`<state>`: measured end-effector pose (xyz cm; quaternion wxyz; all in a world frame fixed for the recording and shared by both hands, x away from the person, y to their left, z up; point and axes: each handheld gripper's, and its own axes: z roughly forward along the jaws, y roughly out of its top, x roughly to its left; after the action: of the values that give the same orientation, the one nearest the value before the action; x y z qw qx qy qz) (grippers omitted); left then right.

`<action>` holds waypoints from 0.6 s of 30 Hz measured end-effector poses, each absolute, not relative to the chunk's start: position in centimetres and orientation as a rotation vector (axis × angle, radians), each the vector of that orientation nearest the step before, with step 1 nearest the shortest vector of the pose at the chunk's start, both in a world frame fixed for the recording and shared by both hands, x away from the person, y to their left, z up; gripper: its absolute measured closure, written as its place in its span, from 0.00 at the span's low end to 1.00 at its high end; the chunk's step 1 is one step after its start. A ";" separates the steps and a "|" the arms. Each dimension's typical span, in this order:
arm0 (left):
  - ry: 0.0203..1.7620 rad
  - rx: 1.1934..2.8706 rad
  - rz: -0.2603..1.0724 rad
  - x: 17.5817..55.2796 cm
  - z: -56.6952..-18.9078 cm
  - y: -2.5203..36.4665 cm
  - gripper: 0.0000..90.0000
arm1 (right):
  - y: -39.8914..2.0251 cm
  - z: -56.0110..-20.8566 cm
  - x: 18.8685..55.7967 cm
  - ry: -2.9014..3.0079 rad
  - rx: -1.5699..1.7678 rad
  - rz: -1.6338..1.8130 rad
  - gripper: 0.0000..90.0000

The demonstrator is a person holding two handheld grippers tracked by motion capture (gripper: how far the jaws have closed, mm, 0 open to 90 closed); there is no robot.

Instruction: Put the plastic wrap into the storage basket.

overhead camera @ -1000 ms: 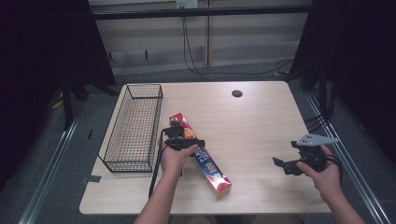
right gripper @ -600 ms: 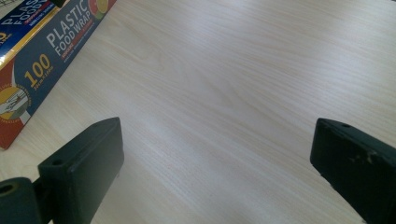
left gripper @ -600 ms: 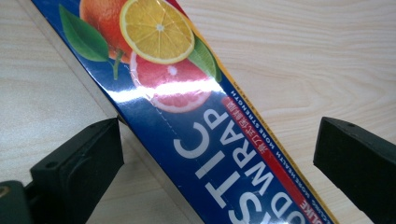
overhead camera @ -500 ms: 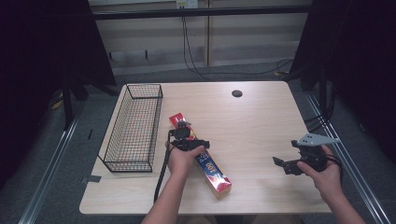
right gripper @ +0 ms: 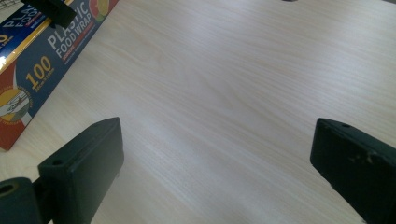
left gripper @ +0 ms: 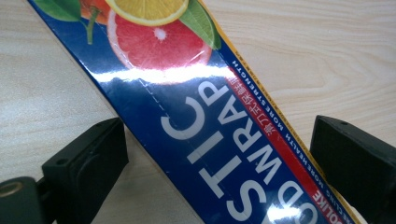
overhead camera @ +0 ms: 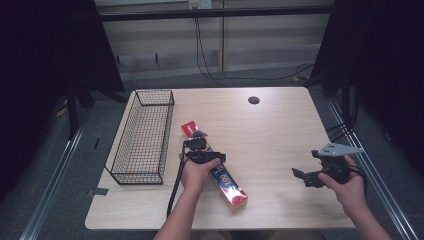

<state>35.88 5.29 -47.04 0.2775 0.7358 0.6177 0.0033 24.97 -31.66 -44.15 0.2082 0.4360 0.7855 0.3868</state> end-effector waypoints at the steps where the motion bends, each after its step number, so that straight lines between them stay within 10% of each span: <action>1: 1.659 1.976 0.006 35.9 -47.0 5.3 0.06 | -31.6 -44.2 25.0 2.193 1.212 1.070 0.03; 18: 1.708 2.025 0.011 36.9 -45.5 6.8 0.34 | -31.5 -44.2 25.0 2.212 1.179 1.086 0.03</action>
<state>36.95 6.78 -45.49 0.2438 0.7412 0.6254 0.0040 24.98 -31.51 -44.21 0.2034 0.4225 0.7928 0.3893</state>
